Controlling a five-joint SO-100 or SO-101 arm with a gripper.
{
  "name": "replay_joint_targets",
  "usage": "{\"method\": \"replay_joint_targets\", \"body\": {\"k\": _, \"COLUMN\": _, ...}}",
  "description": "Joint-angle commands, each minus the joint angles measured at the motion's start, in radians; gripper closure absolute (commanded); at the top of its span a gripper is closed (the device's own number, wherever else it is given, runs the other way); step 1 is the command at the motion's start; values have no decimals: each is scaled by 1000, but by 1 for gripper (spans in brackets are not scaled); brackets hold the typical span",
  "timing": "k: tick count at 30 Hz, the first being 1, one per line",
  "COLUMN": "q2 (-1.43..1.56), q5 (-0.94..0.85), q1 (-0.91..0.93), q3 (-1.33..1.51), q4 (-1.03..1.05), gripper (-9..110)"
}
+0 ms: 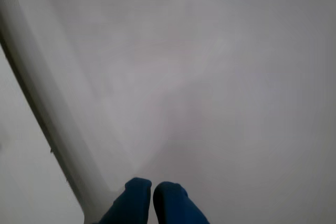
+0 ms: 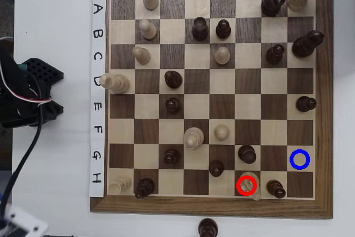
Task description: Move the piece to destination
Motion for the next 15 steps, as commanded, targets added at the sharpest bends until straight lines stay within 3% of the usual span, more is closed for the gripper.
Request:
{"method": "replay_joint_targets", "body": {"k": 1, "q2": -239, "q5": 295, "q1": -216, "q3": -661, "q4": -69, "gripper": 101}}
{"method": "replay_joint_targets", "body": {"k": 15, "q2": -480, "q5": 856, "q1": -591, "q3": -1002, "q4": 193, "gripper": 101}}
